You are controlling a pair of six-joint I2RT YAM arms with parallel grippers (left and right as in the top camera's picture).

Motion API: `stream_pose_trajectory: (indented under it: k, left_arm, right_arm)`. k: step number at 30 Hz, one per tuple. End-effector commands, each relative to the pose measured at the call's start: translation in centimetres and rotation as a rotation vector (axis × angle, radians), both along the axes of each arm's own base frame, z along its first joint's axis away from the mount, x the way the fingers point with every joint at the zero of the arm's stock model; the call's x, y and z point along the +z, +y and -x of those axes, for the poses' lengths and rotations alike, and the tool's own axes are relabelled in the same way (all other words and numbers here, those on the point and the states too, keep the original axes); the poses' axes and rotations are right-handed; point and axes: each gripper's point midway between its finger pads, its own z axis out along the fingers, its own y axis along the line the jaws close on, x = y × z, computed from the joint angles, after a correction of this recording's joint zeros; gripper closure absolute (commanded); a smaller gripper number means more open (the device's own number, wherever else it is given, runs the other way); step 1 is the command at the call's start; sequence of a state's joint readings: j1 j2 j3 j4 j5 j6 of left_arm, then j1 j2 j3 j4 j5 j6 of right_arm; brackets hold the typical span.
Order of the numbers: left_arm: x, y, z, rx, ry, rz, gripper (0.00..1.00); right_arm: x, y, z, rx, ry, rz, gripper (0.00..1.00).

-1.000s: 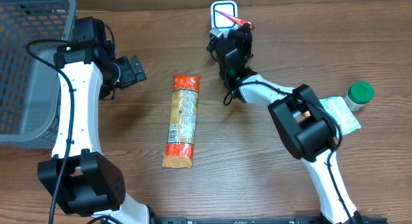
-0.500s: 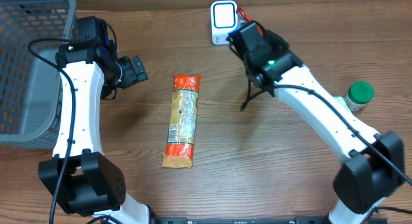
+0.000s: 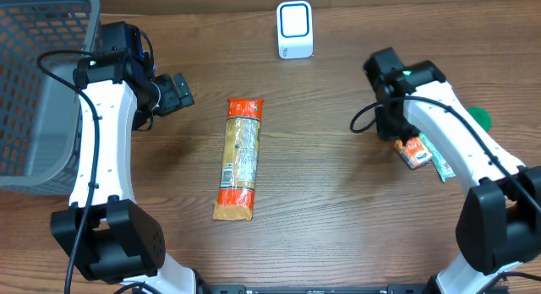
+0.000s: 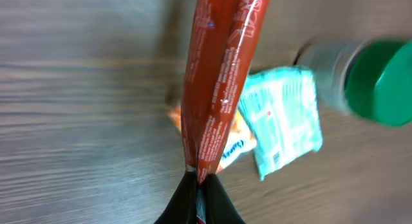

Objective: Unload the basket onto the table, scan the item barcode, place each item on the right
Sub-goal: 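Carry the red stick right and lower it near the jar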

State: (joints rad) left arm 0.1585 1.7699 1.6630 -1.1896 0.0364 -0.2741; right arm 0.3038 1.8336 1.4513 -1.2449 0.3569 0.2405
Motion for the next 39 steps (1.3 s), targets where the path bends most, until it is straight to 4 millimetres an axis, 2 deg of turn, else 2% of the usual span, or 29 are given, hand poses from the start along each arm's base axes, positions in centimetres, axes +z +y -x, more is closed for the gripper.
stream_pose_trajectory:
  k: [1, 9, 20, 39]
  left_arm:
    - [0.4, -0.1, -0.3, -0.018, -0.011, -0.009, 0.00]
    - [0.4, -0.1, -0.3, -0.018, -0.011, -0.009, 0.00]
    - [0.4, -0.1, -0.3, -0.018, -0.011, -0.009, 0.00]
    - [0.4, -0.1, -0.3, -0.018, -0.011, -0.009, 0.00]
  right_arm:
    - [-1.2, -0.7, 1.1, -0.067, 0.027, -0.031, 0.96]
    - [-2.6, -1.6, 3.0, -0.055, 0.102, -0.007, 0.96]
    - [-2.6, -3.2, 3.2, -0.077, 0.106, 0.038, 0.96]
    - [-2.5, -3.3, 4.2, -0.079, 0.149, 0.042, 0.96]
